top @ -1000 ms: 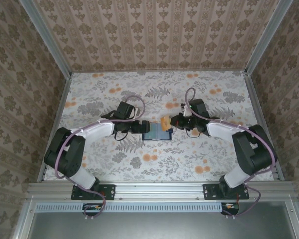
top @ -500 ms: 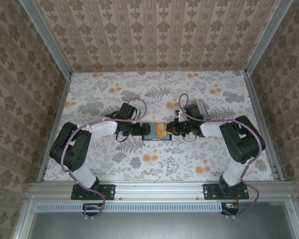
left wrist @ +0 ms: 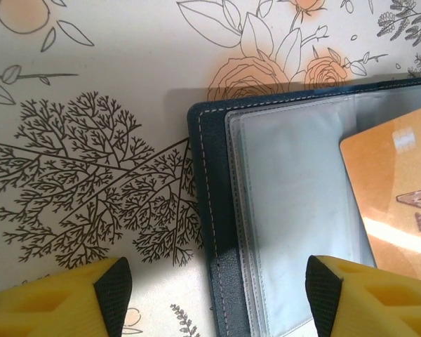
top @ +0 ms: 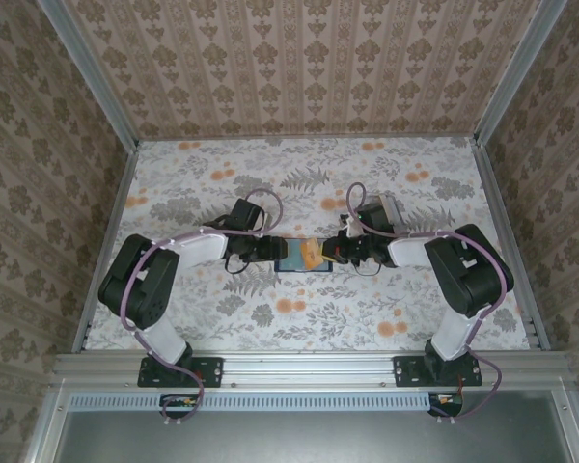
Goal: Put the credit cards into the card holder
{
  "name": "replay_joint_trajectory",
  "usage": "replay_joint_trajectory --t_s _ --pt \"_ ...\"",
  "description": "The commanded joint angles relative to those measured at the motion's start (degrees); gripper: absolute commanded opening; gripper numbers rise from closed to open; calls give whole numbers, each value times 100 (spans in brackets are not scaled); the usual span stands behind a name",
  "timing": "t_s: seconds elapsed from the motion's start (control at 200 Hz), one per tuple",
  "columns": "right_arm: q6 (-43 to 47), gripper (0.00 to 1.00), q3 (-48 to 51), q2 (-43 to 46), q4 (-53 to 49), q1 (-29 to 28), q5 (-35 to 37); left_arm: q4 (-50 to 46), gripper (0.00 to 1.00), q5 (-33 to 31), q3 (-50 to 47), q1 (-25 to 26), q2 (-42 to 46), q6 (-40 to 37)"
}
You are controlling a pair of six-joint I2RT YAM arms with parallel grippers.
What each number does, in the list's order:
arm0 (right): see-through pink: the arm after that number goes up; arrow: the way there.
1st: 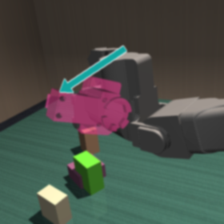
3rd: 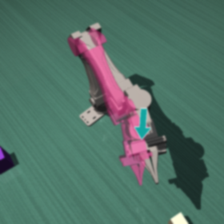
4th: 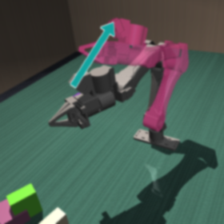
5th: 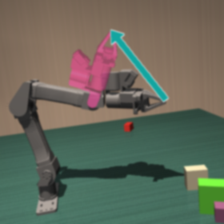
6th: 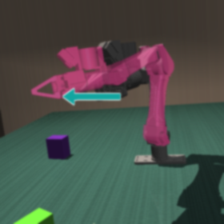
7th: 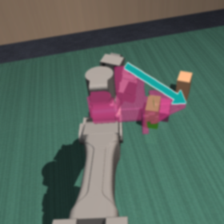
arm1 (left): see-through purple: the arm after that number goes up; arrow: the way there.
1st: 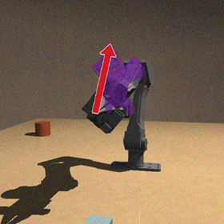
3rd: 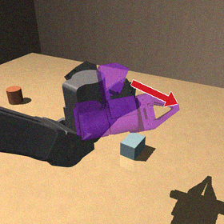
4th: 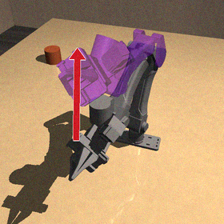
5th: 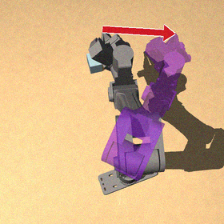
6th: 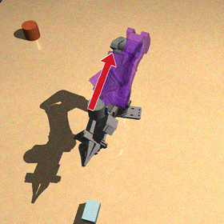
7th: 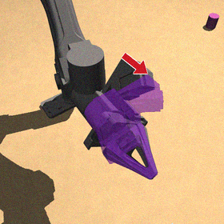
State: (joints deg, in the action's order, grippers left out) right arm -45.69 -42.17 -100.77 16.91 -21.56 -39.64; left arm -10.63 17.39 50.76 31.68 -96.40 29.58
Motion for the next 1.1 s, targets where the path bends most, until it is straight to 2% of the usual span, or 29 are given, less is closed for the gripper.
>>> replay_joint_trajectory --t_s 0.0,0.6,1.095 --pt "-122 0 161 132 222 -32 94 25 70 47 -37 -39 -59 40" --pt "-442 0 432 72 731 -53 265 106 75 -31 -129 88 -21 86" --pt "-794 0 212 -280 1089 -366 380 176 72 -45 -63 137 -176 155"
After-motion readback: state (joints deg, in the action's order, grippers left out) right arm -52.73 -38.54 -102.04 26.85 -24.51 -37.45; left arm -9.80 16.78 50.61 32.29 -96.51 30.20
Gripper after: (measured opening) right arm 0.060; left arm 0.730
